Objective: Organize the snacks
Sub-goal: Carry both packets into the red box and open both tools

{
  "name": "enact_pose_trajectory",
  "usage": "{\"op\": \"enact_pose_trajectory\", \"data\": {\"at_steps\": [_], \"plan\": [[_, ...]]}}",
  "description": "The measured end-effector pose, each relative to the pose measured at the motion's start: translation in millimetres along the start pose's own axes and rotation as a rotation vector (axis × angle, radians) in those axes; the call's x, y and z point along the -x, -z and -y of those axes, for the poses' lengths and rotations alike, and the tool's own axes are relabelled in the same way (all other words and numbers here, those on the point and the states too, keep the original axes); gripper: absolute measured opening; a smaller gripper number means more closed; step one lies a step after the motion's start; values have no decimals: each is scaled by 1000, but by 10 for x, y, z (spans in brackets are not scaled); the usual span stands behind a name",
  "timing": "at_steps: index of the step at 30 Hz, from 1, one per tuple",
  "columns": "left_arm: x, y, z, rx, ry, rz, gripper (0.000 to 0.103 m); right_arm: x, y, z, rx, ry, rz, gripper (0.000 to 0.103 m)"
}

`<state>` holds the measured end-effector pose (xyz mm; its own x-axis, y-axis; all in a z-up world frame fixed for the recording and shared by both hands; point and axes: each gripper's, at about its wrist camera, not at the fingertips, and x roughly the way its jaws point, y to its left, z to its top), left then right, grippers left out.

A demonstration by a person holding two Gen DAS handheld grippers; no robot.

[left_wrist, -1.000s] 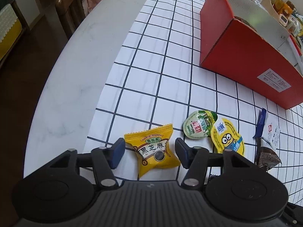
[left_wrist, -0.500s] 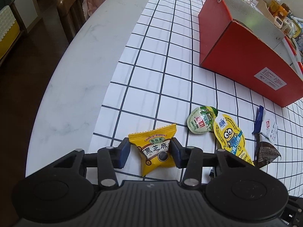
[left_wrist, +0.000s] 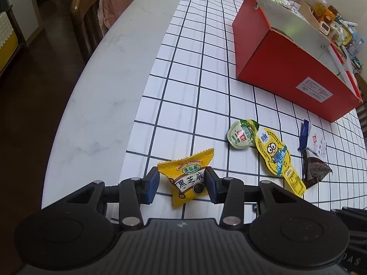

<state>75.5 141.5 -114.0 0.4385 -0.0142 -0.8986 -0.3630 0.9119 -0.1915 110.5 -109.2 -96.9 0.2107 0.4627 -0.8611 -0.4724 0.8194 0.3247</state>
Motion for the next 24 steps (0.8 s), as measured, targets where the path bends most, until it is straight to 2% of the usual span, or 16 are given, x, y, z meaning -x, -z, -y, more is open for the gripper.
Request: {"op": "enact_pose_trajectory", "data": {"at_steps": [8,18,24], "plan": [[7,45,15,-21,-4,2,42,-83,55,-47,59,5,-46,27],[-8,65,43,-38,-8,0,42,-267,38,-191,154,66,-62,35],[-10,68,46,-45,-12,1,42,-352,31,-264,215,108,-57,36]]}}
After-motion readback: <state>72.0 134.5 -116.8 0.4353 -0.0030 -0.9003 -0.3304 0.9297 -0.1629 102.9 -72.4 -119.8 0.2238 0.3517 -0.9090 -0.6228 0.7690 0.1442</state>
